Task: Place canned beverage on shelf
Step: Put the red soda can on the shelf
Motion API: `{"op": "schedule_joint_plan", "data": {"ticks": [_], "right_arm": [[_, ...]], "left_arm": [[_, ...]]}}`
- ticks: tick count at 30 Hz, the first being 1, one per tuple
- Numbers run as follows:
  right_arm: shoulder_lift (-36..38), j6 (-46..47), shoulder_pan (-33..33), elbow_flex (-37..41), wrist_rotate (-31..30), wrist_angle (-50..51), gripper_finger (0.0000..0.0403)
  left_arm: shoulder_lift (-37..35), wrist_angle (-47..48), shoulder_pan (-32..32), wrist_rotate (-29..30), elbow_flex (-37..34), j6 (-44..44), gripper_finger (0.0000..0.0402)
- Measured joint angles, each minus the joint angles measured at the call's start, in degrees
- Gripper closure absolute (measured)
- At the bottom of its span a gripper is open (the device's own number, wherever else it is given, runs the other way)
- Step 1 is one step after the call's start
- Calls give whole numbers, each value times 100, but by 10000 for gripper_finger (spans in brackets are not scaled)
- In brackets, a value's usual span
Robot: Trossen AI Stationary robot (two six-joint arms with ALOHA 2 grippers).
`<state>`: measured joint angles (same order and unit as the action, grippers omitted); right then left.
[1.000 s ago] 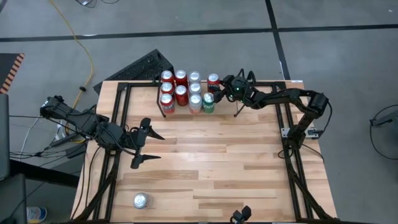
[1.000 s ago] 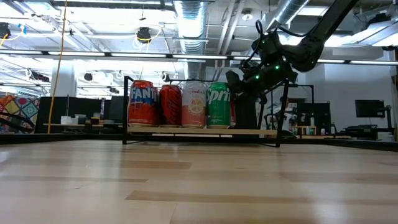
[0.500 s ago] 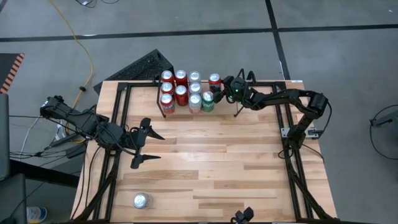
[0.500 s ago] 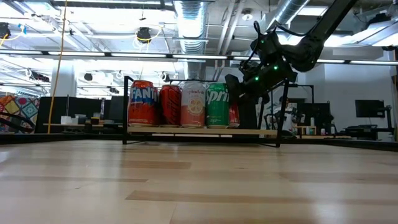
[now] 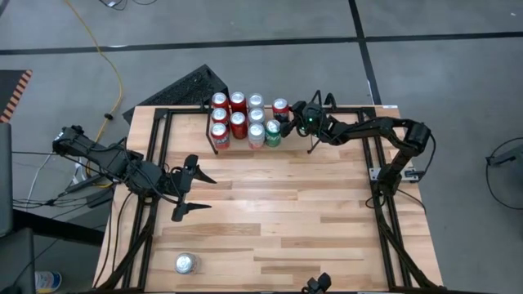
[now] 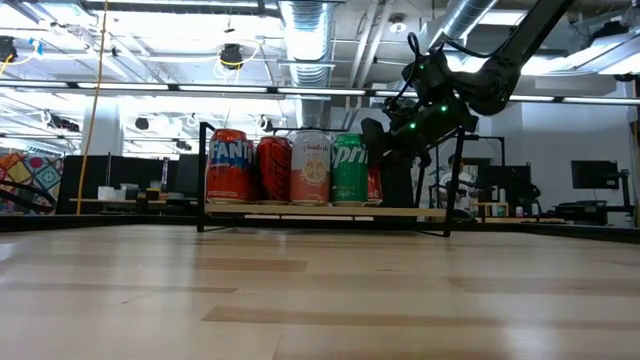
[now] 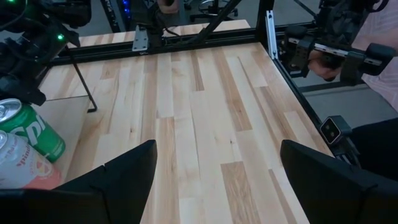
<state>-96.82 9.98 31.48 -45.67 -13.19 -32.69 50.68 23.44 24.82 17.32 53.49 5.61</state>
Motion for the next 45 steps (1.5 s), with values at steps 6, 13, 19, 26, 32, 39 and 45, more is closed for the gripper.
{"op": "schedule_joint_plan", "data": {"ticks": [6,13,19,26,32,39,45], "right_arm": [[0,-13,0,0,32,11,114],[1,-6,0,0,-9,-12,78],[11,6,2,0,-11,-96,76],[11,-157,-42,-235,-18,-91,80],[13,-418,-69,-639,-19,136,80],[97,-816,-72,-1359,-18,1443,81],[545,-1381,-128,-1869,-75,2532,87]], "left_arm": [[0,0,2,-1,0,0,76],[1,1,1,-1,0,0,76],[2,2,0,-2,-2,0,76],[2,17,0,-2,-2,41,76],[2,22,2,-14,-2,122,76],[2,22,1,-44,-2,221,76],[2,20,2,-42,-2,243,76]]}}
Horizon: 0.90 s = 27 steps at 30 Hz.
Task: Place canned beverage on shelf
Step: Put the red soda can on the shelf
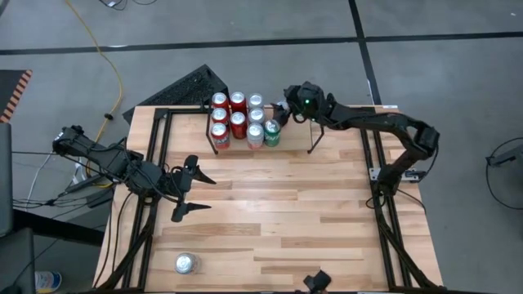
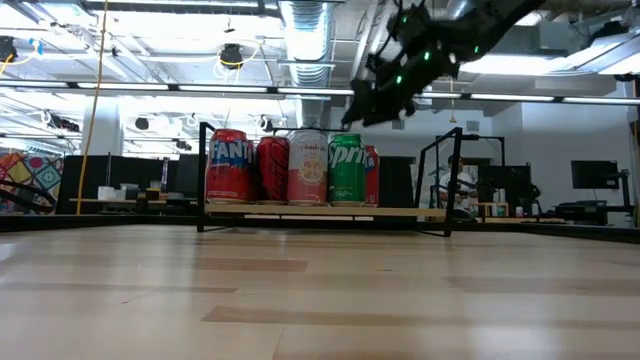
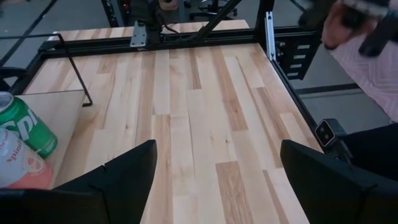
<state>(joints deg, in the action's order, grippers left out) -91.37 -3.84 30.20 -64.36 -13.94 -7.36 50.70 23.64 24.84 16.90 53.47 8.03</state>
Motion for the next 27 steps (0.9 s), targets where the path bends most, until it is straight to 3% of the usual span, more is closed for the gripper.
{"op": "schedule_joint_plan", "data": {"ticks": [3,6,12,27], "right_arm": [[432,-164,-95,-154,-397,550,113],[849,-179,-103,-210,-571,1308,169],[1029,248,-191,-195,-561,2741,375],[-37,297,-621,-197,-552,2483,402]], "left_arm": [[0,-5,0,3,0,13,76],[0,-27,-1,8,0,22,76],[0,-132,0,40,0,60,76],[0,-95,0,-10,0,380,76]]}}
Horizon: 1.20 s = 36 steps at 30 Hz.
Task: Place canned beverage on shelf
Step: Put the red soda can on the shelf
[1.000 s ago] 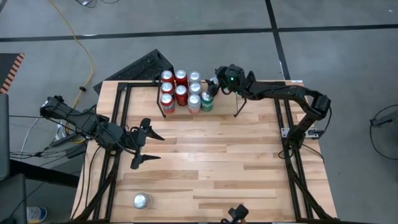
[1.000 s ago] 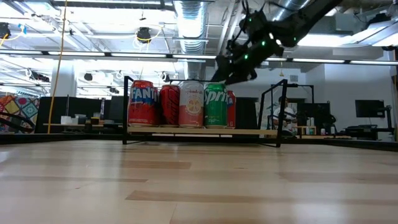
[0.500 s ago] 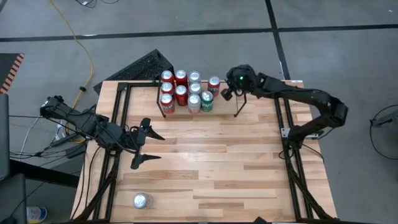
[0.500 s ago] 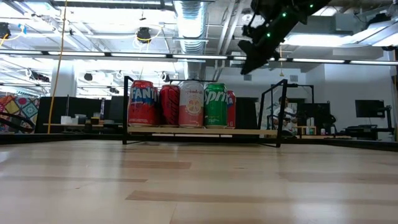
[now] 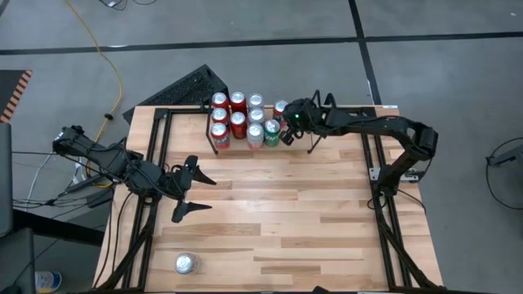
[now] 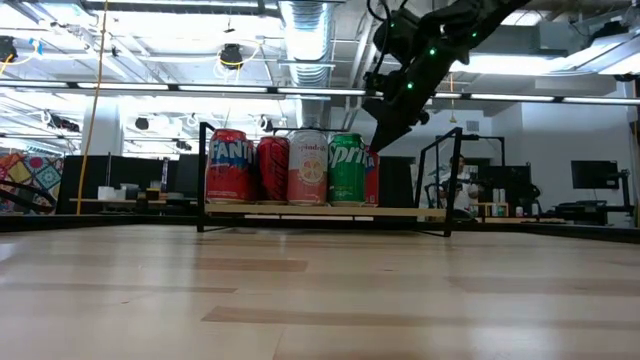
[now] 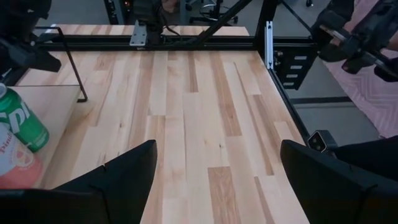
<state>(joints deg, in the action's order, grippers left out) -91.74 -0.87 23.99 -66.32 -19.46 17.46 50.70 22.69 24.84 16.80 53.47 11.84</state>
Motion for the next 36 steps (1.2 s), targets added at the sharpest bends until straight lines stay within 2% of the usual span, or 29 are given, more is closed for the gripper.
{"op": "schedule_joint_plan", "data": {"ticks": [17,29,36], "right_arm": [[-46,-97,404,0,431,-757,403],[192,56,273,-4,417,-351,403],[-13,59,343,-2,439,-307,403]], "left_arm": [[0,51,0,8,0,-148,76],[0,112,0,9,0,-111,76],[0,107,0,10,0,-204,76]]}}
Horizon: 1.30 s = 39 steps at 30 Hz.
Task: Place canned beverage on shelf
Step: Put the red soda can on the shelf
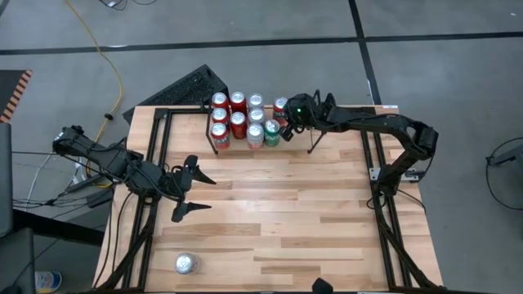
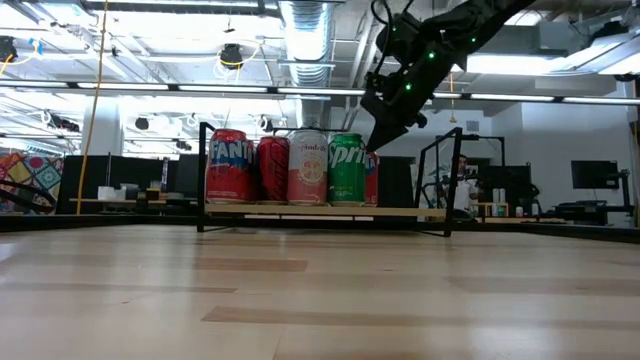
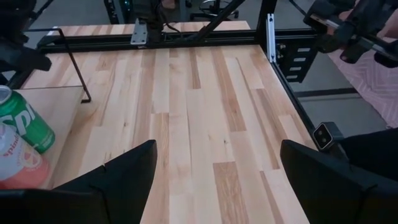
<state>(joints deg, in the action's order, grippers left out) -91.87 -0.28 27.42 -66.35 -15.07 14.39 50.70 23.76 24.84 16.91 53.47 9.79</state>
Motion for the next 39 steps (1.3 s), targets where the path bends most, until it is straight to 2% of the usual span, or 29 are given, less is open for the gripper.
{"op": "schedule_joint_plan", "data": {"ticks": [9,15,22,25,29,39], "right_arm": [[-193,26,195,-2,37,-432,403],[-305,-5,265,-11,332,-862,403],[-289,-247,227,2,338,-862,403],[-107,-278,173,4,172,-674,403],[118,-235,101,-2,-443,-491,403],[-125,-104,337,13,-516,-414,403]], "left_arm": [[0,99,0,0,0,4,76],[-2,95,0,0,0,33,76],[-2,96,0,1,0,121,76],[-2,99,0,0,0,152,76],[-2,134,0,-4,0,230,76],[-213,-17,243,-116,0,307,76]]}}
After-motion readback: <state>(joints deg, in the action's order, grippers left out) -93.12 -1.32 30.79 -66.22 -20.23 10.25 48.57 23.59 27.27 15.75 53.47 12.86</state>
